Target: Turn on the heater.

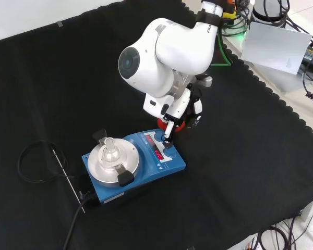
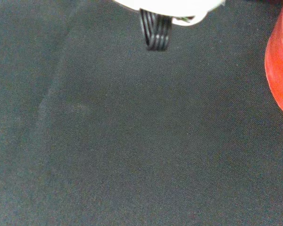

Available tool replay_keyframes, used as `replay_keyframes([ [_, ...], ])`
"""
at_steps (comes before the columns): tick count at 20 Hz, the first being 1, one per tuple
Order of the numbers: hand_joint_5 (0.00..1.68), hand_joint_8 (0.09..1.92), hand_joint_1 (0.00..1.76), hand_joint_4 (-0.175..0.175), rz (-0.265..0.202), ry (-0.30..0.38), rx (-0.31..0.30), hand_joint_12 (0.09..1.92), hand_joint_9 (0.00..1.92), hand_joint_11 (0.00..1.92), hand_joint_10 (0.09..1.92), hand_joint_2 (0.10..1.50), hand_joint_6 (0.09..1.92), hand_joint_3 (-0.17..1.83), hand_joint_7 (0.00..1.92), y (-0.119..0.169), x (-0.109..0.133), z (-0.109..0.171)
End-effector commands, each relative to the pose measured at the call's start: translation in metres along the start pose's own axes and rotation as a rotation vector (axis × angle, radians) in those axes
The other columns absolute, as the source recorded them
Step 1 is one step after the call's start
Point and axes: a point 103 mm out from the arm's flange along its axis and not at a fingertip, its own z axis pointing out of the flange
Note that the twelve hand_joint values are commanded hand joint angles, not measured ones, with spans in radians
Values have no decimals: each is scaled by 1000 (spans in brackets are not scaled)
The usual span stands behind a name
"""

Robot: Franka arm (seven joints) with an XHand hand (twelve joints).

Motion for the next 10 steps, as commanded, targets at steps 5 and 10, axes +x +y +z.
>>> replay_keyframes([
  [5,282,1552,1388,-44,-1,-7,14,1195,1487,1142,1329,731,515,941,1476,2,2,4],
  [10,278,1552,1389,-44,-1,-3,14,1195,1487,1142,1328,731,525,942,1476,3,2,5],
])
